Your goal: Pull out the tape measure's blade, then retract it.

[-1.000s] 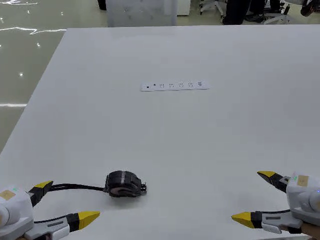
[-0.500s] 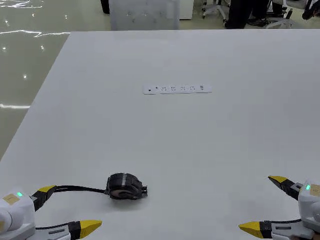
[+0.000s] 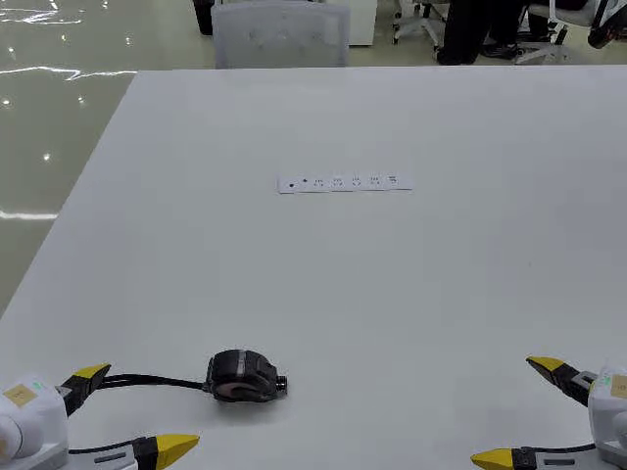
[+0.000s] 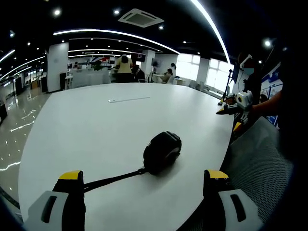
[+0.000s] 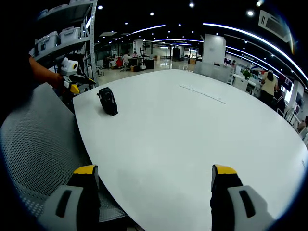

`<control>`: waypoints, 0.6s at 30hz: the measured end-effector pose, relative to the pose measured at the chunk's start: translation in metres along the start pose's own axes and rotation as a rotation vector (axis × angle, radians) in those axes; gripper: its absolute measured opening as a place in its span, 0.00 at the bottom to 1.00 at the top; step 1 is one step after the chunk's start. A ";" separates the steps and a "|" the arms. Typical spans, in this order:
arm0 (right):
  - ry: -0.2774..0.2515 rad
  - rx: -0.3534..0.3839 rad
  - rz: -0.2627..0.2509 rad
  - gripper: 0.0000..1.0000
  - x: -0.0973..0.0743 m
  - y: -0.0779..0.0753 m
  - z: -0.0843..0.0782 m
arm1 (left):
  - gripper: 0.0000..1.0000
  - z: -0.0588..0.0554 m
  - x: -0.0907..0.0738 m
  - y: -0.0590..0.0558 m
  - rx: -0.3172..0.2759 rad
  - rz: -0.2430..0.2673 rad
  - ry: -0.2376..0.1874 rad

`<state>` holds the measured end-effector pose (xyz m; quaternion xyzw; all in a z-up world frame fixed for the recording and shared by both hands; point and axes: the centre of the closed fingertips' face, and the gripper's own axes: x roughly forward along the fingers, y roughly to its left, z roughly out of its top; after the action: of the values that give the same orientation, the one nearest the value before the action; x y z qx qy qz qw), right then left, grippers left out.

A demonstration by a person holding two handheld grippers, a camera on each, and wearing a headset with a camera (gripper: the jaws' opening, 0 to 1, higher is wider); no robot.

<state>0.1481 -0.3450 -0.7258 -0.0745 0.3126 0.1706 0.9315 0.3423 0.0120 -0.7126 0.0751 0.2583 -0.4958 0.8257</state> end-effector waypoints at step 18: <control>0.002 -0.010 0.009 0.98 0.001 0.005 -0.001 | 1.00 -0.008 -0.002 -0.002 -0.004 -0.004 0.028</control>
<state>0.1469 -0.3401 -0.7271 -0.0780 0.3130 0.1763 0.9300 0.3374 0.0157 -0.7186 0.0796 0.2709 -0.4960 0.8211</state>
